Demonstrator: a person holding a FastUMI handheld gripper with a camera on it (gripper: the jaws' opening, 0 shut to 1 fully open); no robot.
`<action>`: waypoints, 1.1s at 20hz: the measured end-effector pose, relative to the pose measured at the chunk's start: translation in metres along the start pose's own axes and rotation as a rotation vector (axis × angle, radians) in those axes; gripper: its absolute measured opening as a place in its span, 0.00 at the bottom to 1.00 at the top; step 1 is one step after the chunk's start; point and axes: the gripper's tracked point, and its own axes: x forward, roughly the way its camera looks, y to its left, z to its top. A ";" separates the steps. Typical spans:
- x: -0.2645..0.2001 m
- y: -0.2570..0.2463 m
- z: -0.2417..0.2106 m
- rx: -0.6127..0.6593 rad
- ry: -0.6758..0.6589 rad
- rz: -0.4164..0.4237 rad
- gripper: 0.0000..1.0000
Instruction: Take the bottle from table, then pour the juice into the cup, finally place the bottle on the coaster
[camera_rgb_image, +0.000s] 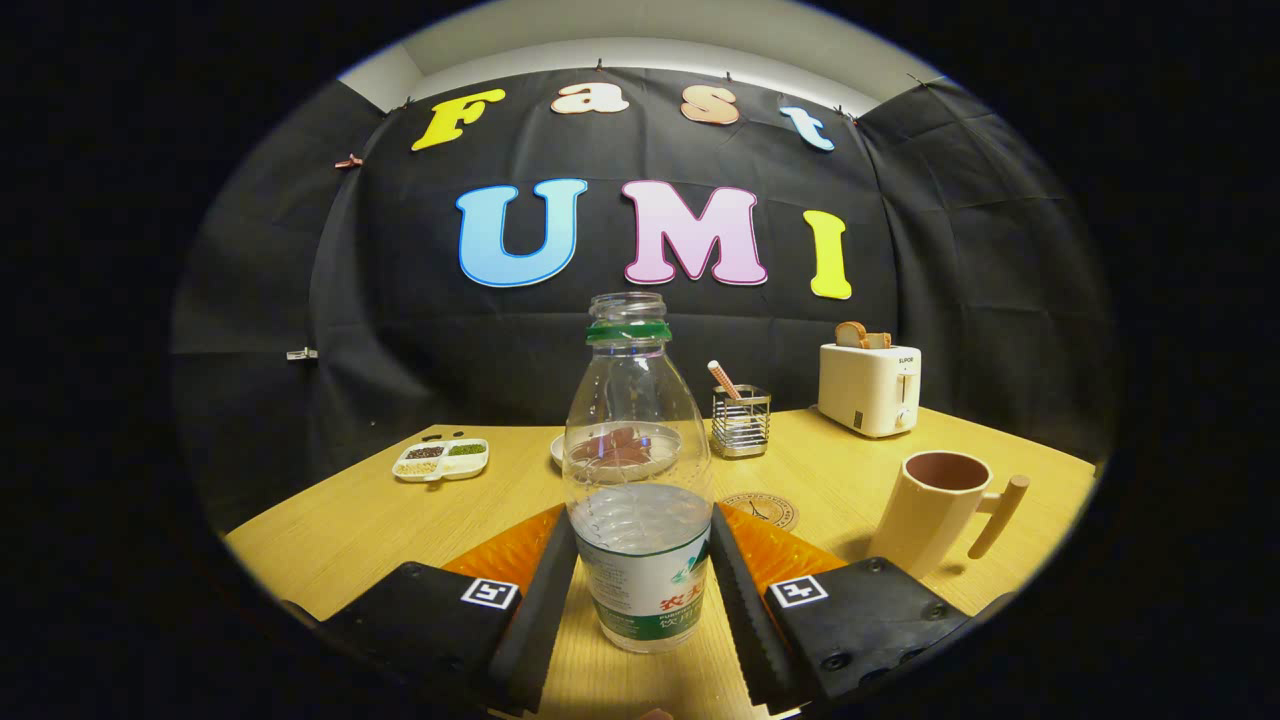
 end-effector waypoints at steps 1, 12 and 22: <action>-0.001 0.000 0.003 0.007 0.007 -0.001 0.76; -0.014 0.000 0.042 0.239 0.059 0.041 0.75; -0.011 -0.023 0.059 0.507 0.094 0.059 0.74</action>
